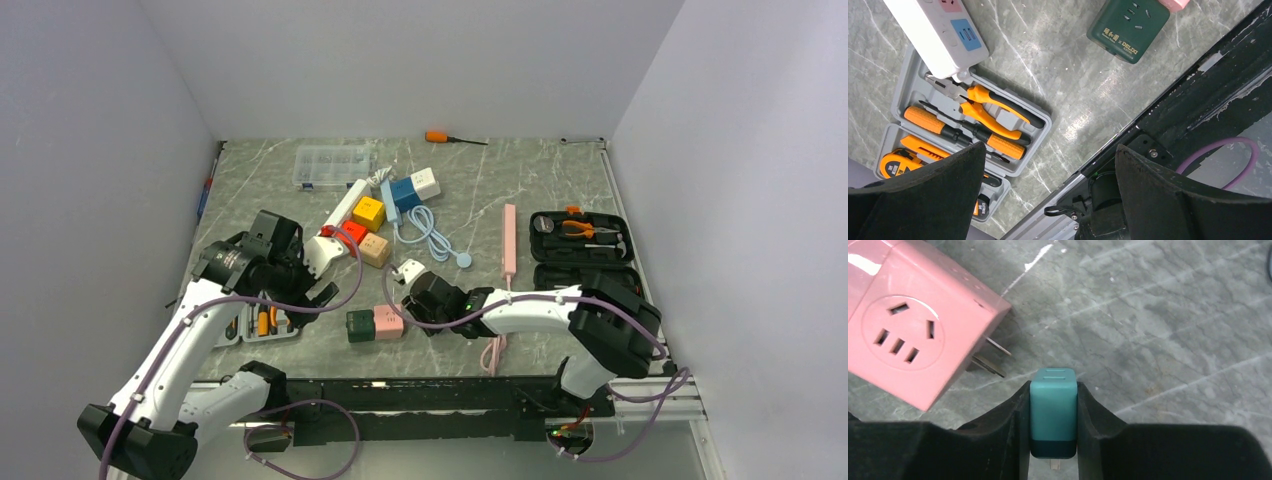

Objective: Pull the plug off the socket
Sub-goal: Pick up the plug from the corner of the board, then place the plug at the center of the board.

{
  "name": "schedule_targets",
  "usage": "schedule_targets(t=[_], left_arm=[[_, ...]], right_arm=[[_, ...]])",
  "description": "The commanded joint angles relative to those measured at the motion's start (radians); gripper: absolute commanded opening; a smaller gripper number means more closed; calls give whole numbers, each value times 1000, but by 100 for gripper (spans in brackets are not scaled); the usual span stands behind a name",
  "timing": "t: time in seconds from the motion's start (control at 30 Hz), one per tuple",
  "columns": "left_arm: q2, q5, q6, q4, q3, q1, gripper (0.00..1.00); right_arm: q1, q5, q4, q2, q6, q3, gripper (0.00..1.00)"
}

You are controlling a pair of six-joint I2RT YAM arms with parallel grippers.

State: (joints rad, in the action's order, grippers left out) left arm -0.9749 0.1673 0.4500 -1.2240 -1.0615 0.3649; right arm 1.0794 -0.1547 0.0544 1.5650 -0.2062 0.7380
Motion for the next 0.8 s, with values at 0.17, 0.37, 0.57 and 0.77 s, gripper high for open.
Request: schedule_targets(t=[0.17,0.37,0.57,0.77], left_arm=[[-2,1,-5,31,1,-4,99],[-5,-5,-26,36,0,-4,99],[-14,23,-26,8,-30,-4,99],[-2,37,-18,2,-28,-5,99]], right_arm=[[-53,-250,118,-185,-138,8,0],[-263,-276,190,-277,-269,-54,0],[-302,-253,174,-206,-296,-48,0],[-315,-273,205,-100,-420,-65,0]])
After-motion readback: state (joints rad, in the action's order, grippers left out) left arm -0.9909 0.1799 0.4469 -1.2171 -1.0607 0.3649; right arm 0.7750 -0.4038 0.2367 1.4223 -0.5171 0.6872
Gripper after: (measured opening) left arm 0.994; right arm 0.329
